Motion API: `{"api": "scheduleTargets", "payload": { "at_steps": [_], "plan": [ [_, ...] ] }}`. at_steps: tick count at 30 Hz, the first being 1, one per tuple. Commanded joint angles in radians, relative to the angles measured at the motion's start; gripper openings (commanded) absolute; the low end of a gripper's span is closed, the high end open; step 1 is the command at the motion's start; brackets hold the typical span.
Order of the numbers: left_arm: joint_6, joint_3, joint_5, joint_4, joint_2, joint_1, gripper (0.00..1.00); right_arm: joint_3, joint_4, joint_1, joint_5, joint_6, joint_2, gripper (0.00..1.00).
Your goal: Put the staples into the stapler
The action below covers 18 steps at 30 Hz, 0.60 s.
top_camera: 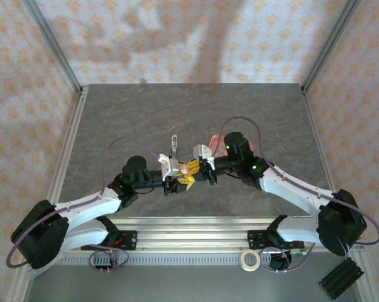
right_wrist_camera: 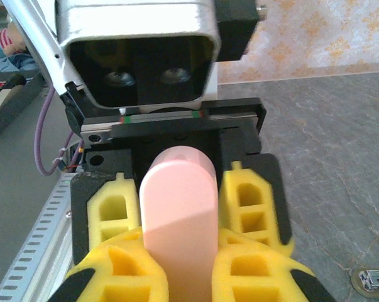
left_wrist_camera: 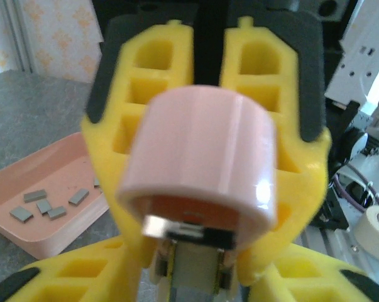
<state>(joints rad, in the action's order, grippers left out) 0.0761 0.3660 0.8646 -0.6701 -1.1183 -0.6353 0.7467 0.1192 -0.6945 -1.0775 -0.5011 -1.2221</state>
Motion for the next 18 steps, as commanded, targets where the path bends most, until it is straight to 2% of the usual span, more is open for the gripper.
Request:
{"api": "scheduleTargets", "payload": {
  "at_steps": [1,4,8,14,18],
  "plan": [
    [0.000,0.034,0.016,-0.042,-0.006,-0.009,0.36,0.032,0.008,-0.001,-0.028,-0.010,-0.002,0.00],
    [-0.008,0.036,-0.020,-0.027,0.000,-0.009,0.24,0.028,0.005,-0.001,-0.009,-0.011,0.001,0.03],
    [-0.045,0.036,-0.220,0.051,0.031,-0.011,0.12,0.011,0.029,0.000,0.061,0.027,0.018,0.19],
    [-0.170,0.064,-0.562,0.259,0.078,-0.010,0.13,-0.082,0.142,0.000,0.351,0.164,0.093,0.49],
    [-0.273,0.102,-0.683,0.379,0.057,-0.010,0.16,-0.135,0.197,-0.001,0.532,0.263,0.114,0.60]
  ]
}}
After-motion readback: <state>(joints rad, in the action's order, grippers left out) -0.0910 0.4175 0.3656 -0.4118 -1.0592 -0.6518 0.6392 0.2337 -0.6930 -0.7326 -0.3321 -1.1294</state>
